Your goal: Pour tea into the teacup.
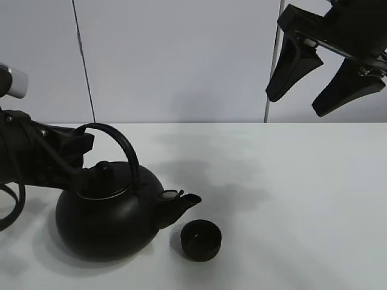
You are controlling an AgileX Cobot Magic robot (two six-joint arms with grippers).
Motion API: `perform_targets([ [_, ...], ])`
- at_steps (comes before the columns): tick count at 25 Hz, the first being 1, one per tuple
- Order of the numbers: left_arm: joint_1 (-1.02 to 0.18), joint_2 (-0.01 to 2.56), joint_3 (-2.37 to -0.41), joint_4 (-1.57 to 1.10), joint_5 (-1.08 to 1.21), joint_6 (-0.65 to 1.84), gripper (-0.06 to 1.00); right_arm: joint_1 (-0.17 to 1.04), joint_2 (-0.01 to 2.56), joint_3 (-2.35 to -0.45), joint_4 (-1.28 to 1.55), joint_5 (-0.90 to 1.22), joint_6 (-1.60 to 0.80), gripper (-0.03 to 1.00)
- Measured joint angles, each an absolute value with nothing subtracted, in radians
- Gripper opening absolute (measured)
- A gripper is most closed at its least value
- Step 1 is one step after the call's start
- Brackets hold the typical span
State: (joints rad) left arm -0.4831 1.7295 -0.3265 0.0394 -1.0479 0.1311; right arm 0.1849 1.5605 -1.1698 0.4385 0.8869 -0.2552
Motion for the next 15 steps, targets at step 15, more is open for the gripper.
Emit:
perform_targets([
  [15, -0.483, 1.733, -0.400, 0.014, -1.040, 0.133, 0.13, 0.185, 1.560, -1.170, 0.457, 0.873, -0.255, 0.52],
])
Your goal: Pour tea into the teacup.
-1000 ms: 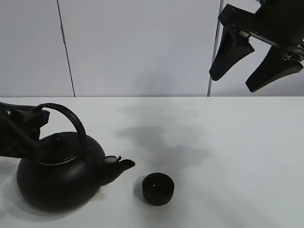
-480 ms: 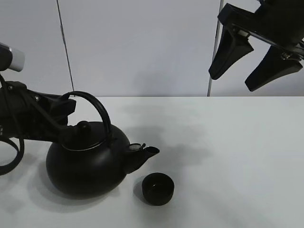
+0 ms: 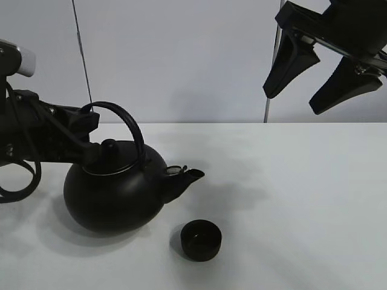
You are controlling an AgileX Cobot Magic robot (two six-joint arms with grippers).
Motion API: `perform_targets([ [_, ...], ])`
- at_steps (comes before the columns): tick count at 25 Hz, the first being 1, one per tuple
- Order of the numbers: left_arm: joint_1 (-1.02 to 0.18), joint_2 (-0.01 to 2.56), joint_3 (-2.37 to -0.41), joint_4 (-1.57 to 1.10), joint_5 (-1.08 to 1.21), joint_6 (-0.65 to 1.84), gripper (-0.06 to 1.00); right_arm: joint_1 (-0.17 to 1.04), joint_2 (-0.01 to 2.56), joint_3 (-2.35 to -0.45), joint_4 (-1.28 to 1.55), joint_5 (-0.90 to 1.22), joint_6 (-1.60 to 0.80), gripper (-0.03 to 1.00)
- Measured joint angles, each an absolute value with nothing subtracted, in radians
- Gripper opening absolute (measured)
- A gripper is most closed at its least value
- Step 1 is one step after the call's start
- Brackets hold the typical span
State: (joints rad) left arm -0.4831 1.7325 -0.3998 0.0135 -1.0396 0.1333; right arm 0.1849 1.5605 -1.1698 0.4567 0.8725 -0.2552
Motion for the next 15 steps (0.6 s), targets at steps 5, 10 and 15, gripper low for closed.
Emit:
perform_targets([
  [5, -0.483, 1.733, -0.410, -0.018, -1.041, 0.115, 0.13, 0.185, 1.560, -1.170, 0.461, 0.872, -0.255, 0.52],
  [10, -0.483, 1.733, -0.410, -0.018, -1.041, 0.064, 0.13, 0.185, 1.560, -1.170, 0.461, 0.871, -0.255, 0.52],
  [15, -0.483, 1.733, -0.410, 0.026, -1.040, 0.128, 0.13, 0.185, 1.560, -1.170, 0.461, 0.871, -0.255, 0.52],
])
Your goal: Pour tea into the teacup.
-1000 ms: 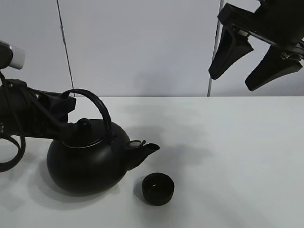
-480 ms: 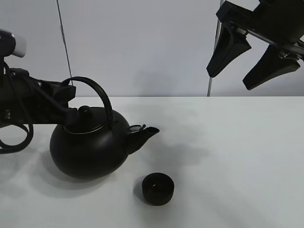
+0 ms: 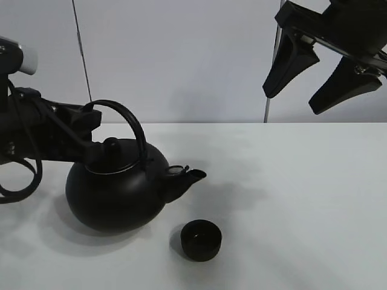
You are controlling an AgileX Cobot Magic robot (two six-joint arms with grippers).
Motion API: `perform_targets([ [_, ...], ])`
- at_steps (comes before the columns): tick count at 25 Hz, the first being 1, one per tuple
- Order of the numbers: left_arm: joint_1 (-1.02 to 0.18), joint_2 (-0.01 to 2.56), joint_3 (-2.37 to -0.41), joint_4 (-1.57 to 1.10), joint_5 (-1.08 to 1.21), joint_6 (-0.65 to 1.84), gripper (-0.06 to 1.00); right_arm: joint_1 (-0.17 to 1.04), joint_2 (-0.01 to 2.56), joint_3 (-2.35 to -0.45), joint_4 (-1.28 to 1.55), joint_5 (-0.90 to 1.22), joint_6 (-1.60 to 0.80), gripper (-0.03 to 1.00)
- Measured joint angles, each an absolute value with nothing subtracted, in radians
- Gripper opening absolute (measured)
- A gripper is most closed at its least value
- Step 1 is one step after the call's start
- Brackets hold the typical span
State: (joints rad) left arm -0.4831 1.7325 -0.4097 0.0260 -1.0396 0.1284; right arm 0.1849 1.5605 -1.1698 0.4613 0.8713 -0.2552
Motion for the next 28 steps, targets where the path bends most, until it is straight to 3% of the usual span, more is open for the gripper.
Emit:
perform_targets([
  [17, -0.483, 1.733, -0.410, 0.049, -1.034, 0.293, 0.13, 0.185, 1.560, -1.170, 0.461, 0.867, -0.255, 0.52],
  [28, -0.483, 1.733, -0.410, 0.050, -1.015, 0.140, 0.13, 0.185, 1.560, -1.170, 0.461, 0.866, -0.255, 0.52],
])
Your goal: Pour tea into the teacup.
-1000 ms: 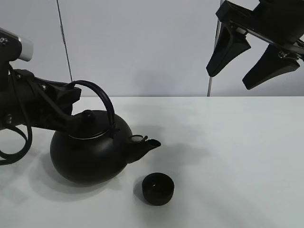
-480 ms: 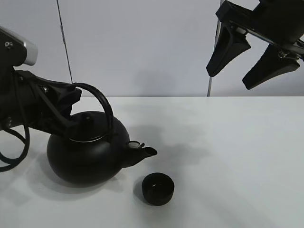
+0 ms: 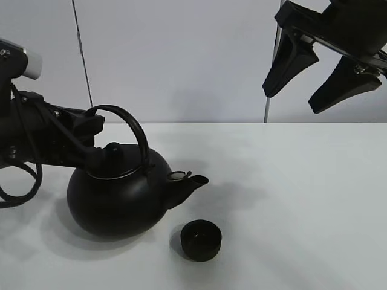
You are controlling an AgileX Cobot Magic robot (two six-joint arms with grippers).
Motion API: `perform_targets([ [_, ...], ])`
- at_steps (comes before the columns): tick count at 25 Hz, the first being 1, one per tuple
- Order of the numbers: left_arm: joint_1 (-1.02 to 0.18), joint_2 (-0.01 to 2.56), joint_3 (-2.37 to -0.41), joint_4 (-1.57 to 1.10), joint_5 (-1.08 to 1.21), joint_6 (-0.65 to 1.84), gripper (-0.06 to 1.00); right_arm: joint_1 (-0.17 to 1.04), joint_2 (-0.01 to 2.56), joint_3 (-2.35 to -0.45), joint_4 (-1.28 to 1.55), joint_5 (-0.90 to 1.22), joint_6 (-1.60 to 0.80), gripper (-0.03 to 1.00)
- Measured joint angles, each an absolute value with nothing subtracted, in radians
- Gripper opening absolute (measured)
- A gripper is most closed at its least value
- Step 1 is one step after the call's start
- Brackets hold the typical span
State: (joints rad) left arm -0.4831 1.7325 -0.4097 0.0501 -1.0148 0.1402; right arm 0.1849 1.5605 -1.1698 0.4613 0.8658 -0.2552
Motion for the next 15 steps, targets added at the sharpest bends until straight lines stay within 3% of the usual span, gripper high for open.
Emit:
perform_targets([
  [15, -0.483, 1.733, -0.471, 0.073, -0.980, 0.246, 0.13, 0.185, 1.560, -1.170, 0.461, 0.849, -0.255, 0.52],
])
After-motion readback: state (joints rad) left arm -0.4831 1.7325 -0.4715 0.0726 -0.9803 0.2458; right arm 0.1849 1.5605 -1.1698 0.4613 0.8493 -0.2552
